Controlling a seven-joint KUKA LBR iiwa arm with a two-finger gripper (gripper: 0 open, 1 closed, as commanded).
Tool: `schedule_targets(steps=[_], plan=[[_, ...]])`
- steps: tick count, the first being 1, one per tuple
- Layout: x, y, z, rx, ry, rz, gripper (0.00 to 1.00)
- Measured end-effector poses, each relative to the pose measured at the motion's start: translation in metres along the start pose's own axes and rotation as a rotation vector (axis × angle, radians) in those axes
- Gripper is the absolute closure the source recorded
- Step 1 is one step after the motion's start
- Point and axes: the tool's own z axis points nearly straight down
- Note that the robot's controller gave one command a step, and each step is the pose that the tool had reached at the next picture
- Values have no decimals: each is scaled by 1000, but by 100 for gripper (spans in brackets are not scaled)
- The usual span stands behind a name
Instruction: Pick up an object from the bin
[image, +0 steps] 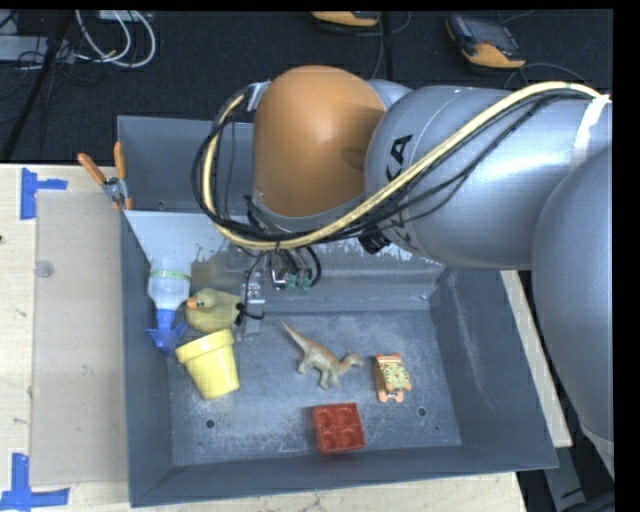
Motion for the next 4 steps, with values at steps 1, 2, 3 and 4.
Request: schedule_targets(steps=[1,2,3,4], plan=[[-1,-1,-5,-1,-7,3,0],[2,-5,22,-2,-12,-60,0],[5,2,82,-2,-9,-69,0],[12,-11,118,-1,-4,-148,0]])
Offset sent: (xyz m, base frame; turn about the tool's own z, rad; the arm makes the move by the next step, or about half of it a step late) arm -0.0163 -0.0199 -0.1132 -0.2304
